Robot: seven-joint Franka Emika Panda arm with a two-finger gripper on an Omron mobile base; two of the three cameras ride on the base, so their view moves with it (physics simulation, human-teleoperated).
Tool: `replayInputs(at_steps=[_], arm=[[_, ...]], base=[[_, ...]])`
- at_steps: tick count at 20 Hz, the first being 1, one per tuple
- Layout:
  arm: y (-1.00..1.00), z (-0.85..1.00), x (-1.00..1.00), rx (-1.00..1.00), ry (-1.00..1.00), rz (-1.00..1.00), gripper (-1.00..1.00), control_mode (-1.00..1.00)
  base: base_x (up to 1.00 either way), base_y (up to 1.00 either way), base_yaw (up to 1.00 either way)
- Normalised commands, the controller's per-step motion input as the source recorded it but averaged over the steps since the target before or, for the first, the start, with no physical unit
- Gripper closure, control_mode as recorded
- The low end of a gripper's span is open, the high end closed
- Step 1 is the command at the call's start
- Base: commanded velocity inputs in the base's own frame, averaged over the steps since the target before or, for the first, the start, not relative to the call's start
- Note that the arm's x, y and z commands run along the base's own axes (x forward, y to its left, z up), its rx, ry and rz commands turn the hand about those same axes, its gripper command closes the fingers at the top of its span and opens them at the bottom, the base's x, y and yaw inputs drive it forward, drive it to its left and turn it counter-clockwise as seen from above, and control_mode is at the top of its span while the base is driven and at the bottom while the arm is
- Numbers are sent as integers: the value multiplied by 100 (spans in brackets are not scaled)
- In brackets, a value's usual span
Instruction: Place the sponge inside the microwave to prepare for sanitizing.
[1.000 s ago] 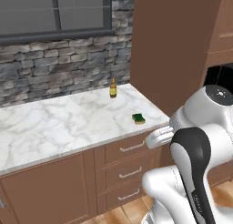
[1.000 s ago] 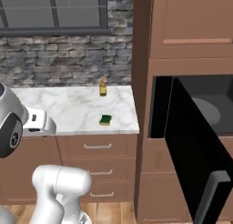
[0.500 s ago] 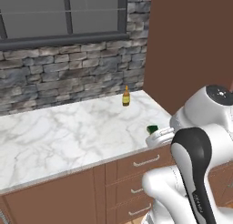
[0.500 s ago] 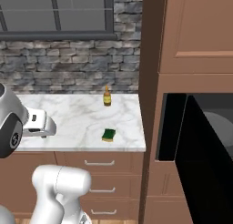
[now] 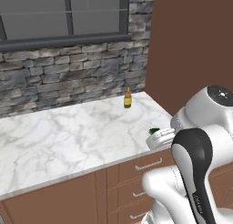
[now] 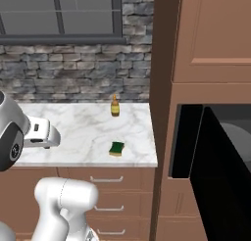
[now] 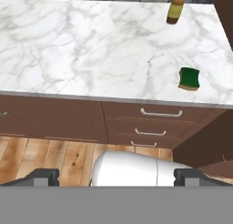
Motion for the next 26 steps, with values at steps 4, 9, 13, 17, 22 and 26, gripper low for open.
replayInputs(at_steps=[4, 9, 13, 17, 22, 26], arm=[[0, 0, 0, 0, 0, 0, -100, 100], [0, 0, 0, 0, 0, 0, -100, 100], [0, 0, 0, 0, 0, 0, -100, 100], [0, 0, 0, 0, 0, 0, -100, 100], [0, 0, 0, 0, 0, 0, -100, -100], [0, 0, 0, 0, 0, 0, -100, -100]], base=[[23, 0, 0], [0, 0, 0], [0, 0, 0], [0, 0, 0], [0, 0, 0], [0, 0, 0]])
